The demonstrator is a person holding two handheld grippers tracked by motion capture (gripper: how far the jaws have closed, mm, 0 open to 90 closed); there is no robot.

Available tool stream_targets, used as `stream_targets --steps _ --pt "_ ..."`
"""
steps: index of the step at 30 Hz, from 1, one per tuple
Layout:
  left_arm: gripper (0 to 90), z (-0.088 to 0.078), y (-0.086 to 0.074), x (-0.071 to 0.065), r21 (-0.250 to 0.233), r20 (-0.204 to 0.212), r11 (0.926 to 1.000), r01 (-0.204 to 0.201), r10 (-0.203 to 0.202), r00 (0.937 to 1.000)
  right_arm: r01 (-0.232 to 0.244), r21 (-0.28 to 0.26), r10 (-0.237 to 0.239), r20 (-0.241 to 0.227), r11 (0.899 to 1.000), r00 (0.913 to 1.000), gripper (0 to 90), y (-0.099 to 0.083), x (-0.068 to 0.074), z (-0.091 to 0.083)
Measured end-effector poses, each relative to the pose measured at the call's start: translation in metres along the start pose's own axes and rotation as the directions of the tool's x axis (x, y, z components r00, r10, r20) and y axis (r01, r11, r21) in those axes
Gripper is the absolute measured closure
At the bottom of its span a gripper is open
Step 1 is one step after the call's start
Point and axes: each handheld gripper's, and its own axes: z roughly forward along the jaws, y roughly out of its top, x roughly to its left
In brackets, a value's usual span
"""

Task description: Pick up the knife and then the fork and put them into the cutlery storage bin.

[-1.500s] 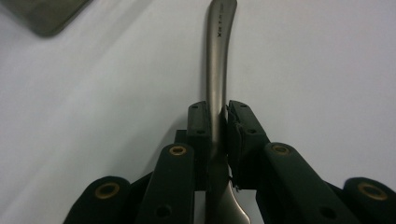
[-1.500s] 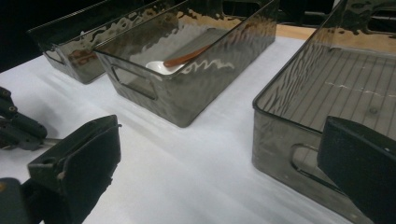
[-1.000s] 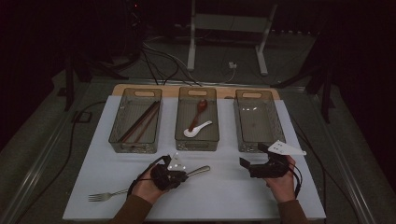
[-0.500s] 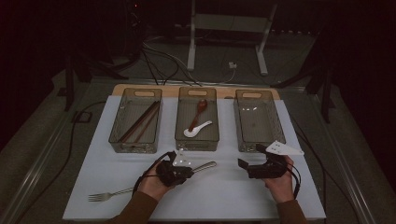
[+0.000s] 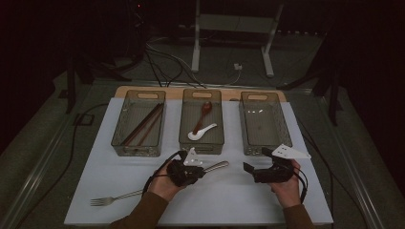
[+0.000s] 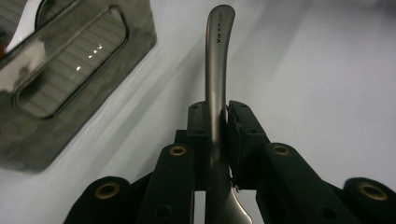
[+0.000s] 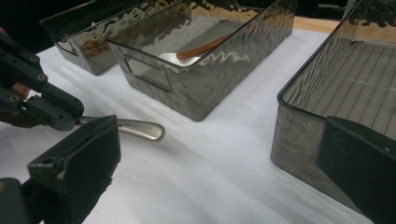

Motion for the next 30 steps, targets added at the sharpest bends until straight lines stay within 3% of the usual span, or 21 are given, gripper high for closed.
stream_targets --steps 13,30 --pt "81.8 0.006 0.025 0.002 -0.033 0.005 0.9994 0.004 -0.004 1.0000 -0.007 0.002 0.007 -0.002 1.000 1.0000 0.0 0.000 0.000 -0.001" --pt "81.8 0.016 0.062 0.003 -0.053 0.001 0.9984 -0.019 0.019 0.9998 -0.010 -0.008 0.010 0.002 1.000 0.9999 0.0 0.000 -0.003 -0.005"
